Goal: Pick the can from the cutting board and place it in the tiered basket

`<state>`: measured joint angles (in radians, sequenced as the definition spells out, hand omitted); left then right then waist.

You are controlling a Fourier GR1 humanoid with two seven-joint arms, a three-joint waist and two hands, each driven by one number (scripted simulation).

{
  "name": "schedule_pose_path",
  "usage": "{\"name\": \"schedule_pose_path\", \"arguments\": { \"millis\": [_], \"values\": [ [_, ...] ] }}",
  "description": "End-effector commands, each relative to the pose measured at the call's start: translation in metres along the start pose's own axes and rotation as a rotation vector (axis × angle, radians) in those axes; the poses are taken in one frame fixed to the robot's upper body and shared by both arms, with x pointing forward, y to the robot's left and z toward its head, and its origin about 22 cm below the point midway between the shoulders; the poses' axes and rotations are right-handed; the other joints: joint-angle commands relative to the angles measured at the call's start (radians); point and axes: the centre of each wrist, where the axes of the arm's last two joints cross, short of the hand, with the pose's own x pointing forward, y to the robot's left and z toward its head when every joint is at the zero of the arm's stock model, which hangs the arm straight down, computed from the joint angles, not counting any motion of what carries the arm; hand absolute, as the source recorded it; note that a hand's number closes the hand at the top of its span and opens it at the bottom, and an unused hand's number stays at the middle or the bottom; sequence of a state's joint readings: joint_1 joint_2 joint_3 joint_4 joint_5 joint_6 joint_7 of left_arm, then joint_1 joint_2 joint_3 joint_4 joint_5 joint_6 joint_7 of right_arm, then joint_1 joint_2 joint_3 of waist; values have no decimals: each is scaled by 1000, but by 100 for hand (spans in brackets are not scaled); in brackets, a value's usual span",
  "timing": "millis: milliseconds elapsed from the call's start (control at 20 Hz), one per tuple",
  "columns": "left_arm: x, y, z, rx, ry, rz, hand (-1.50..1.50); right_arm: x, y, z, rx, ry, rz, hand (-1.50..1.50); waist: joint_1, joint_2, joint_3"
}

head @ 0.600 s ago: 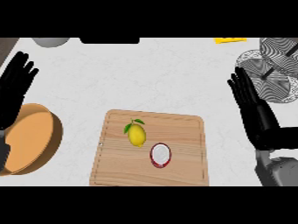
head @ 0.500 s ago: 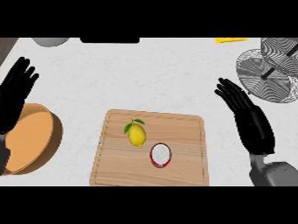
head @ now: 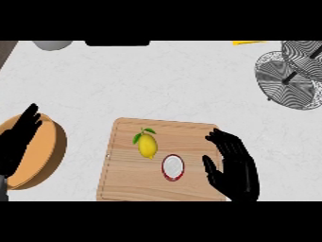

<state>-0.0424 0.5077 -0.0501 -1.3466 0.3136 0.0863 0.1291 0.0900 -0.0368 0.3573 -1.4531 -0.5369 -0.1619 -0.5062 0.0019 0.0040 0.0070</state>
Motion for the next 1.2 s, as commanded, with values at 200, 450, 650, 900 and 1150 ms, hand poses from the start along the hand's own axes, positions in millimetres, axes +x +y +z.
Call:
{"name": "schedule_pose_path", "arguments": {
  "millis": [200, 450, 650, 900, 1150],
  "values": [
    [-19, 0, 9, 4, 53, -47, 0, -22, -59, 56, 3, 256, 781, -150, 21, -2, -16],
    [-32, -1, 11, 4, 63, -24, 0, 19, -48, 15, 136, 424, 927, -150, 13, -3, -13],
    [-32, -2, 10, -1, 58, -38, 0, 42, 1, -5, 339, 538, 933, -150, 12, -5, -12],
    [-33, -2, 17, 10, 62, -33, 0, 85, 66, -42, 322, 562, 959, -150, 6, -6, -9],
    [-38, -6, 19, 32, 59, -24, 0, 91, 72, -45, 377, 702, 921, -150, 2, -5, -7]
  ]
}}
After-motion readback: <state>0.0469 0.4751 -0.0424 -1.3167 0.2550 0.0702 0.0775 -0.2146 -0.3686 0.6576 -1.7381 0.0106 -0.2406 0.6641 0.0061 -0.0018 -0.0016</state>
